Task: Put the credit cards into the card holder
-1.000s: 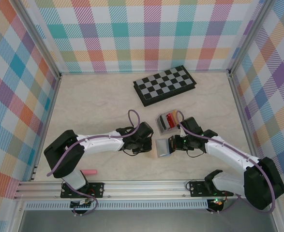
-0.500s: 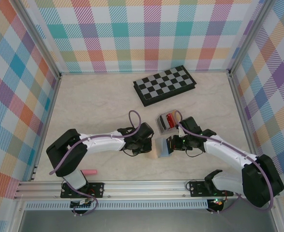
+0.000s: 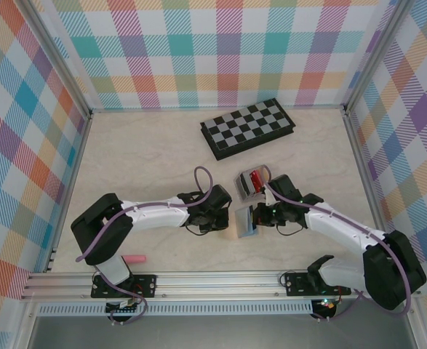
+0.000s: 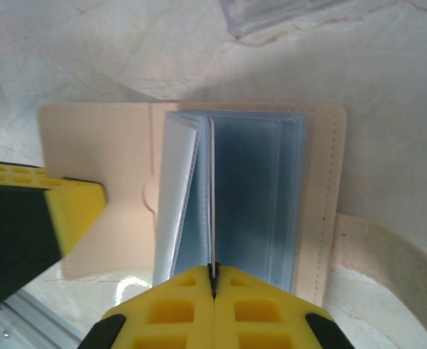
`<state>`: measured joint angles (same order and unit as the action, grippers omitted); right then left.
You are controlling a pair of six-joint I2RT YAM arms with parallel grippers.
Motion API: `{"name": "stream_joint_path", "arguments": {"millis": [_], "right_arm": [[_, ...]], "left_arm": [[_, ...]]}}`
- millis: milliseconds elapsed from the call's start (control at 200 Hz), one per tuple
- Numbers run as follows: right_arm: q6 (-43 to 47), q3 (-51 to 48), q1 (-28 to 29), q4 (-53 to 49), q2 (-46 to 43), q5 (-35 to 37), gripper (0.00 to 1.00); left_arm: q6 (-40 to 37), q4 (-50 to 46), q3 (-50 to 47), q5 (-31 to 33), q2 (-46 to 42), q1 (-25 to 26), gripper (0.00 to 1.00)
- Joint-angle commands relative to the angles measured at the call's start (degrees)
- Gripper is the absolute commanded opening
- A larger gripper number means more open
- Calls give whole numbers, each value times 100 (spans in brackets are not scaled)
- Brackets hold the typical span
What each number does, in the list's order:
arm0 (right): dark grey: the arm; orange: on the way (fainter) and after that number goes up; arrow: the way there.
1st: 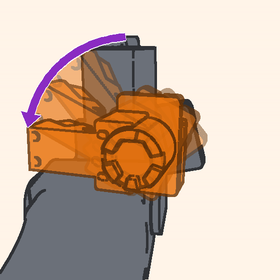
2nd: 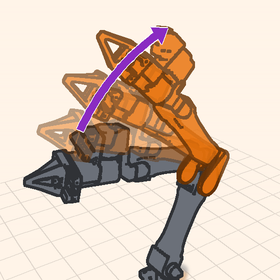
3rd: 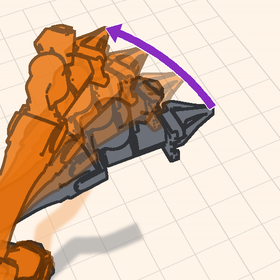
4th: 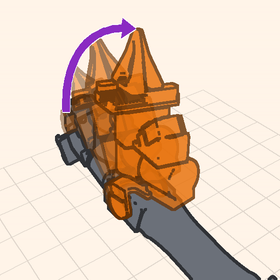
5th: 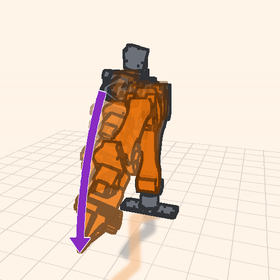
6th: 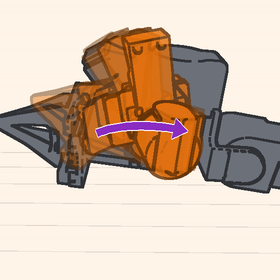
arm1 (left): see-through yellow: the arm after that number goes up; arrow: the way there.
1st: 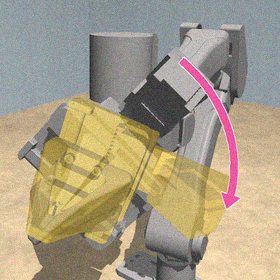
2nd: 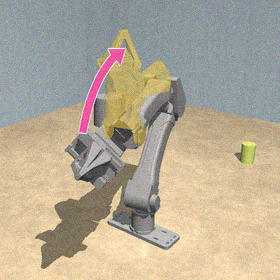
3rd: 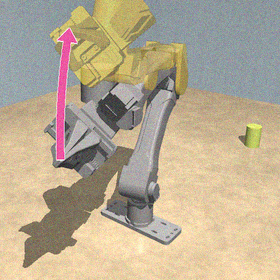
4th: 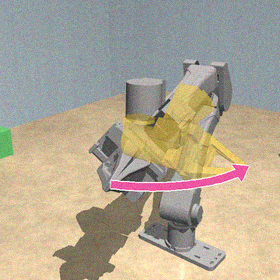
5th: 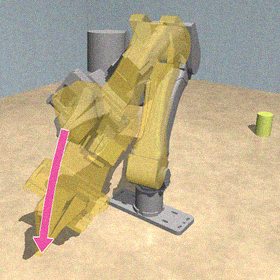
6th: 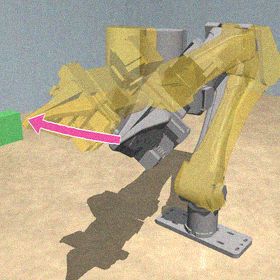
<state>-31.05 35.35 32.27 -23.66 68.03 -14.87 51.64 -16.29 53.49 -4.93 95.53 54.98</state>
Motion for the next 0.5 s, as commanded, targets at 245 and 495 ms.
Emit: {"name": "stream_joint_path", "arguments": {"millis": [245, 495], "right_arm": [[-402, 353, 192, 352, 86, -426, 1], [-455, 187, 195, 243, 317, -82, 1]], "left_arm": [[86, 278, -102, 36, 13, -23, 0], [133, 194, -171, 201, -272, -20, 17]]}}
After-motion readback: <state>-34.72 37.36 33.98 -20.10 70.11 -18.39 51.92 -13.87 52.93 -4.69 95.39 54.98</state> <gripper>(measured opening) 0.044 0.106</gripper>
